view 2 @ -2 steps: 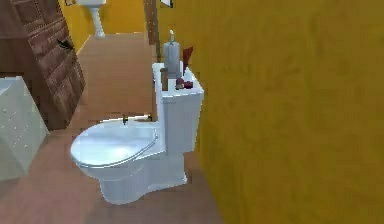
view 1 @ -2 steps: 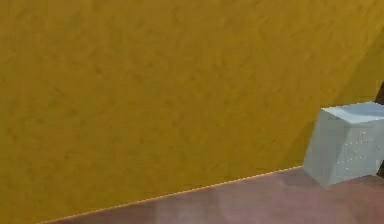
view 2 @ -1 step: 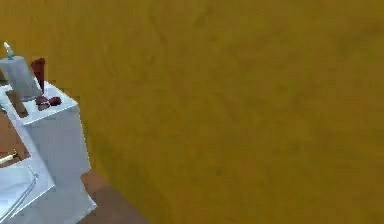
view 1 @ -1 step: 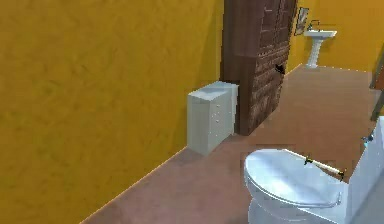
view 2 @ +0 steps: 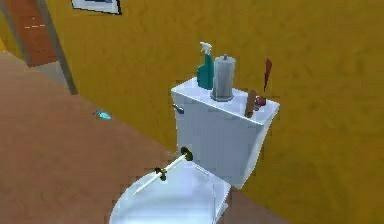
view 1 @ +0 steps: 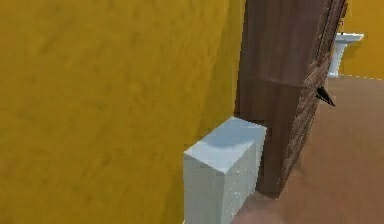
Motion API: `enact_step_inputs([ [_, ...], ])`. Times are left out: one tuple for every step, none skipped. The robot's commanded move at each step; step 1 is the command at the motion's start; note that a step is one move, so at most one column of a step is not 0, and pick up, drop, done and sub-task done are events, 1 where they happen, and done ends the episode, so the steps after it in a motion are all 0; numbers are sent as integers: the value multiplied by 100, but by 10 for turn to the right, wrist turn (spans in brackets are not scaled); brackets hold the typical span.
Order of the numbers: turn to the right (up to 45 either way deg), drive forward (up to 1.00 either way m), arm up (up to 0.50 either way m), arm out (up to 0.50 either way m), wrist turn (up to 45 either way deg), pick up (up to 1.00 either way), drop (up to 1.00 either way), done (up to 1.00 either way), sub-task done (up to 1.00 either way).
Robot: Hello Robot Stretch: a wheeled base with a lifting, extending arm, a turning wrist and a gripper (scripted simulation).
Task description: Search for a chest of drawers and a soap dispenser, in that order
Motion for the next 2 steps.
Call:
enact_step_inputs([
  [90, 0, 0, 0, 0, 0, 0, 0, 0],
  [0, 5, 0, 0, 0, 0, 0, 0, 0],
])
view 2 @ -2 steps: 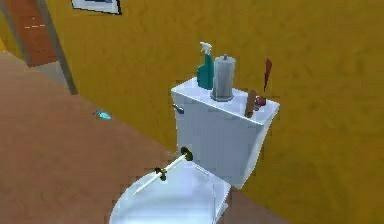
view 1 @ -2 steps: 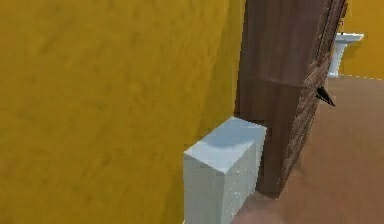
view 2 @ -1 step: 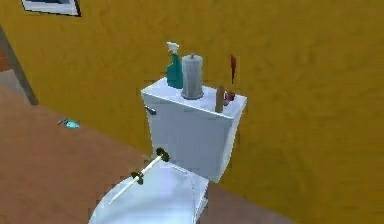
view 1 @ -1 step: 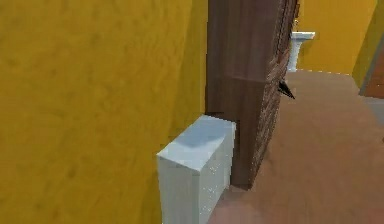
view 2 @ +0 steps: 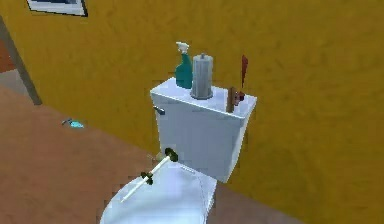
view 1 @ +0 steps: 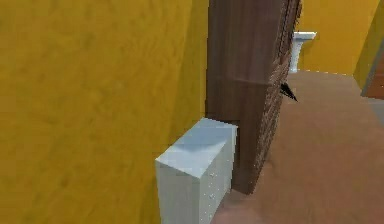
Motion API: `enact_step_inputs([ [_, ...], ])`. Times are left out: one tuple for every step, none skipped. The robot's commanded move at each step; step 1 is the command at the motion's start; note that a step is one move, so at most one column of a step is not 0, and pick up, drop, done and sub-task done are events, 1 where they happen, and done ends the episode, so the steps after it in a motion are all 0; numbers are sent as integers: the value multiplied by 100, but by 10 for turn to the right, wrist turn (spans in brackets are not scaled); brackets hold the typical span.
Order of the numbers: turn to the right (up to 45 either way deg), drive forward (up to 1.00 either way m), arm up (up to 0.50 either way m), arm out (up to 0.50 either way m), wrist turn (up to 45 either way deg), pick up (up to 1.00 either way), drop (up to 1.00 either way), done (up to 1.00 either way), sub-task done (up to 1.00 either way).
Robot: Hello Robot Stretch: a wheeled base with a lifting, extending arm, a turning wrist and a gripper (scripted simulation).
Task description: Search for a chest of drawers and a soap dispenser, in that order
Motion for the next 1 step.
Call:
enact_step_inputs([
  [0, 0, 0, 0, 0, 0, 0, 0, 100],
])
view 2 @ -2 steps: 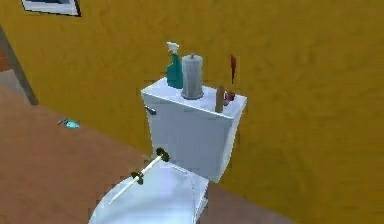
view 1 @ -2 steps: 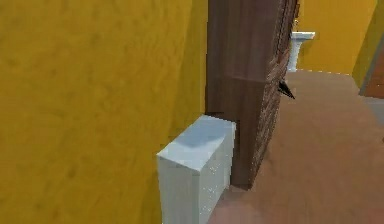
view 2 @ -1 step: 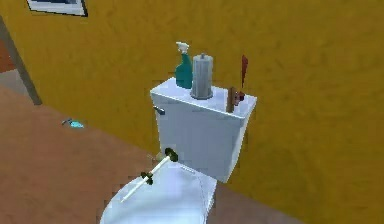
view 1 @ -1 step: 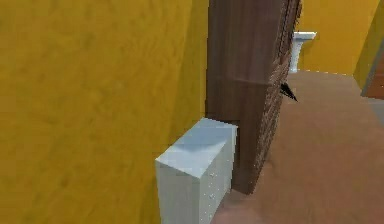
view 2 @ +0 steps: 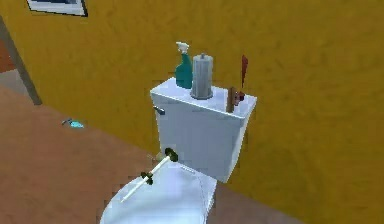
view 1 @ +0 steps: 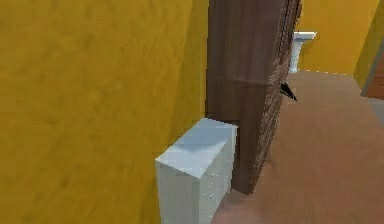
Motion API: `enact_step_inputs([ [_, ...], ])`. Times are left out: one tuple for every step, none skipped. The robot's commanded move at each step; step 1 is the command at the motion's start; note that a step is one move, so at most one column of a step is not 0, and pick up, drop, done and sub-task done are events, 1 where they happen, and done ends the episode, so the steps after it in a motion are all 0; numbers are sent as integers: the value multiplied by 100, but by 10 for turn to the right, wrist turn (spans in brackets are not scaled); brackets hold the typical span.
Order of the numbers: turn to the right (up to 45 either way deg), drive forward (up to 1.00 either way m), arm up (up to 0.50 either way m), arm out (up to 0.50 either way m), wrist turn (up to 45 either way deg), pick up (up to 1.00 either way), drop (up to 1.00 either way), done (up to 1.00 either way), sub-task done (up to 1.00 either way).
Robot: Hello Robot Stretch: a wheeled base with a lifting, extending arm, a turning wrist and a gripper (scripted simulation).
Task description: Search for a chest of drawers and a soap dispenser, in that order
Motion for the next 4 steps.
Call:
enact_step_inputs([
  [180, 0, 0, 0, 0, 0, 0, 0, 0],
  [0, 15, 0, 0, 0, 0, 0, 0, 0],
  [0, 60, 0, 0, 0, 0, 0, 0, 0],
  [330, 0, 0, 0, 0, 0, 0, 0, 0],
])
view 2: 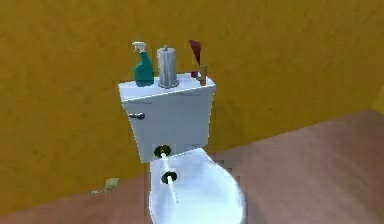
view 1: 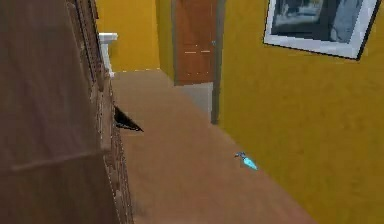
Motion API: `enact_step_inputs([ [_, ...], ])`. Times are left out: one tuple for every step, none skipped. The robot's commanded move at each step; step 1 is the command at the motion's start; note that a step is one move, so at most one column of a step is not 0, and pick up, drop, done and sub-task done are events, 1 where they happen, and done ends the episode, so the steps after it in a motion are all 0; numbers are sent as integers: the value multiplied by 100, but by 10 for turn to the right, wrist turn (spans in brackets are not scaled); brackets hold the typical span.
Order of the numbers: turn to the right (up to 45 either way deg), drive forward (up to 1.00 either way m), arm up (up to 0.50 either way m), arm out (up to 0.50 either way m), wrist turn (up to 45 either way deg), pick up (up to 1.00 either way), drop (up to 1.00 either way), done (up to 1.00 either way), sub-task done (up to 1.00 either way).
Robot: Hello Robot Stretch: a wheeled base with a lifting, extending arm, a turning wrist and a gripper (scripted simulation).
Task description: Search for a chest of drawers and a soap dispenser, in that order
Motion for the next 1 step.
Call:
enact_step_inputs([
  [0, 100, 0, 0, 0, 0, 0, 0, 0],
])
